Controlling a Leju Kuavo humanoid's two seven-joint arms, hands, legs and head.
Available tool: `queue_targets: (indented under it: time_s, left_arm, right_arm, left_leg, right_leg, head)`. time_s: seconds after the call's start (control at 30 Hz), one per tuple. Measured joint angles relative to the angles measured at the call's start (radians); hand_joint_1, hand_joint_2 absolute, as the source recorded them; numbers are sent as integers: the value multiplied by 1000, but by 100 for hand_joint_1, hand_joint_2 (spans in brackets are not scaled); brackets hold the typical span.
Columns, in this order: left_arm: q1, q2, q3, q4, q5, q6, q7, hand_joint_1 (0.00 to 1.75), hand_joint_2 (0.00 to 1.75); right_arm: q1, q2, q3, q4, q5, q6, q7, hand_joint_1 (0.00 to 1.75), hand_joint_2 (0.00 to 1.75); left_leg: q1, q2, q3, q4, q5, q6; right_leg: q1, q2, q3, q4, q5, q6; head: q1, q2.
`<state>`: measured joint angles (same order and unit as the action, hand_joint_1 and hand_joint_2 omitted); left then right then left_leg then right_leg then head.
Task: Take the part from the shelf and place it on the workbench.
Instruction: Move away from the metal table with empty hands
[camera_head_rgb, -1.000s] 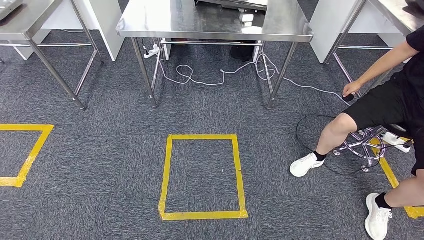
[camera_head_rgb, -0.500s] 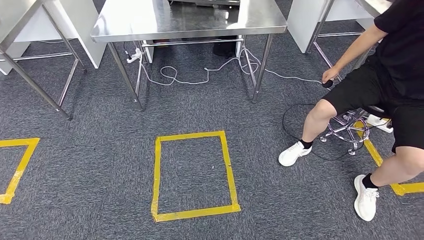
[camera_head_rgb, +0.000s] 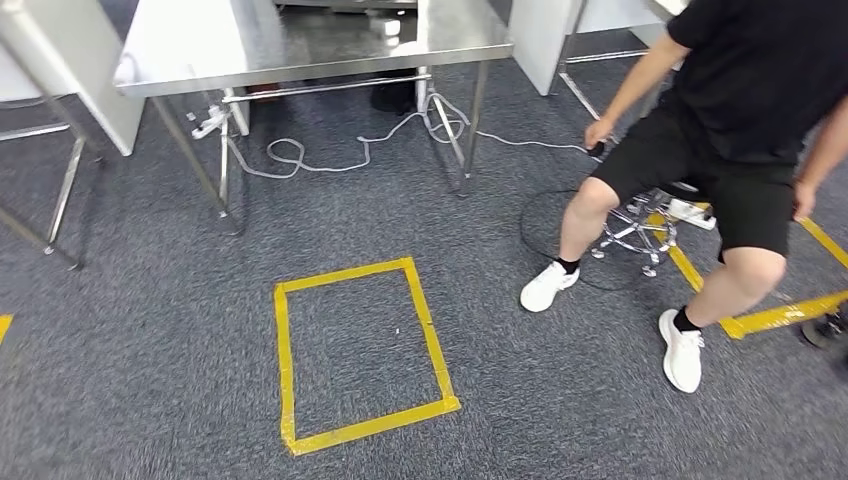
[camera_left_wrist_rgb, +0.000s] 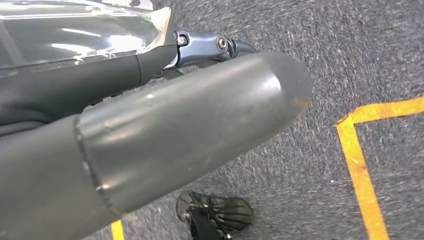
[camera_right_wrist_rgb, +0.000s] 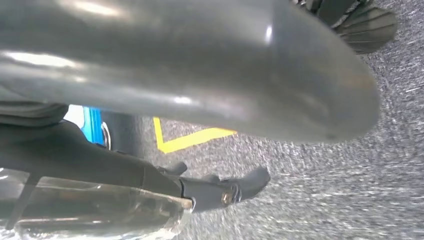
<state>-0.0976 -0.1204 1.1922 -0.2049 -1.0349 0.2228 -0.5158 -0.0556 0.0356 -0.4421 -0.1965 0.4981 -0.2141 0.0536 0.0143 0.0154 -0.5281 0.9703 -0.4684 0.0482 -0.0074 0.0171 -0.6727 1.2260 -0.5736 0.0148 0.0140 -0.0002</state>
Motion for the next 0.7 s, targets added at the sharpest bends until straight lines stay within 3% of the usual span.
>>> queue_targets:
  time_s: [0.03, 0.07, 0.1, 0.17, 0.23, 0.3, 0.33, 0.4, 0.47, 0.53, 0.57, 0.6, 0.63, 0.7]
  left_arm:
    - [1, 0, 0, 0, 1, 0, 1, 0, 0]
    - [1, 0, 0, 0, 1, 1, 1, 0, 0]
    - [0, -1, 0, 0, 2, 2, 2, 0, 0]
    - [0, -2, 0, 0, 3, 5, 3, 0, 0]
    - [-1, -3, 0, 0, 3, 8, 5, 0, 0]
    - [-2, -3, 0, 0, 3, 9, 8, 0, 0]
    - [-3, -3, 0, 0, 3, 9, 10, 0, 0]
    - [-3, -2, 0, 0, 3, 10, 12, 0, 0]
    - [1, -2, 0, 0, 2, 11, 14, 0, 0]
    - [6, -2, 0, 0, 0, 13, 14, 0, 0]
    - [8, -2, 0, 0, -1, 14, 14, 0, 0]
    - [9, -2, 0, 0, -4, 15, 14, 0, 0]
    - [10, -2, -1, 0, -8, 15, 15, 0, 0]
    - [10, -2, -4, 0, -18, 14, 18, 0, 0]
  right_arm:
    - [1, 0, 0, 0, 1, 0, 0, 0, 0]
    - [3, 0, 0, 0, 3, 0, 1, 0, 0]
    - [4, 0, 0, 0, 4, 0, 1, 0, 0]
    - [5, -2, 0, 0, 6, 0, 1, 0, 0]
    - [3, -2, 0, 0, 9, 0, 1, 0, 0]
    - [5, -2, 0, 0, 11, 0, 2, 0, 0]
    - [7, -2, 0, 1, 11, 0, 3, 0, 0]
    - [9, 0, 0, 1, 11, -1, 6, 0, 0]
    - [10, 3, 0, 2, 12, -1, 11, 0, 0]
    - [10, 7, 0, 2, 13, -2, 17, 0, 0]
    - [11, 8, 0, 2, 12, -3, 21, 0, 0]
    - [12, 9, 0, 2, 12, -4, 24, 0, 0]
    - [13, 10, 0, 2, 10, -5, 28, 0, 0]
    - [11, 13, 0, 3, 5, -11, 35, 0, 0]
  left_leg:
    - [-1, 14, -1, 0, 0, 0]
    - [-1, 27, -2, 1, 0, 0]
    - [-1, 39, -1, 1, 0, -1]
    - [-2, 60, 2, 3, -1, -7]
    - [-6, 77, 4, 6, -4, -19]
    - [-8, 92, 8, 6, -5, -32]
    - [-5, 91, 8, 9, -9, -38]
    - [1, 57, -7, 50, -45, -48]
    - [4, 6, -59, 173, -122, -53]
    - [5, -13, -111, 298, -174, -54]
    - [5, -16, -116, 313, -170, -54]
    - [6, -18, -101, 287, -145, -54]
    - [9, -26, -72, 228, -108, -53]
    - [15, -68, -10, 96, -53, -50]
  right_leg:
    - [-3, -4, -14, 39, -12, 5]
    - [-7, -7, -8, 41, -9, 15]
    - [-10, -13, 21, -3, 9, 26]
    - [-13, -49, 111, -157, 58, 42]
    - [-6, -73, 158, -249, 84, 36]
    - [0, -61, 154, -254, 88, 22]
    - [-7, -52, 153, -255, 91, 15]
    - [-18, -36, 156, -258, 98, -2]
    - [-18, -19, 152, -258, 105, -15]
    - [-12, 3, 147, -257, 108, -19]
    - [-11, 16, 147, -255, 108, -19]
    - [-11, 29, 147, -252, 108, -19]
    - [-11, 42, 147, -248, 108, -18]
    - [-8, 67, 141, -238, 107, -15]
  head:
    - [0, 0]
    - [0, 0]
    - [1, 0]
    - [1, 0]
    - [0, 0]
    - [-2, 0]
    - [-2, 0]
    - [-5, 0]
    - [-7, 0]
    - [-7, 0]
    - [-7, 0]
    - [-7, 0]
    - [-7, 0]
    - [-7, 0]
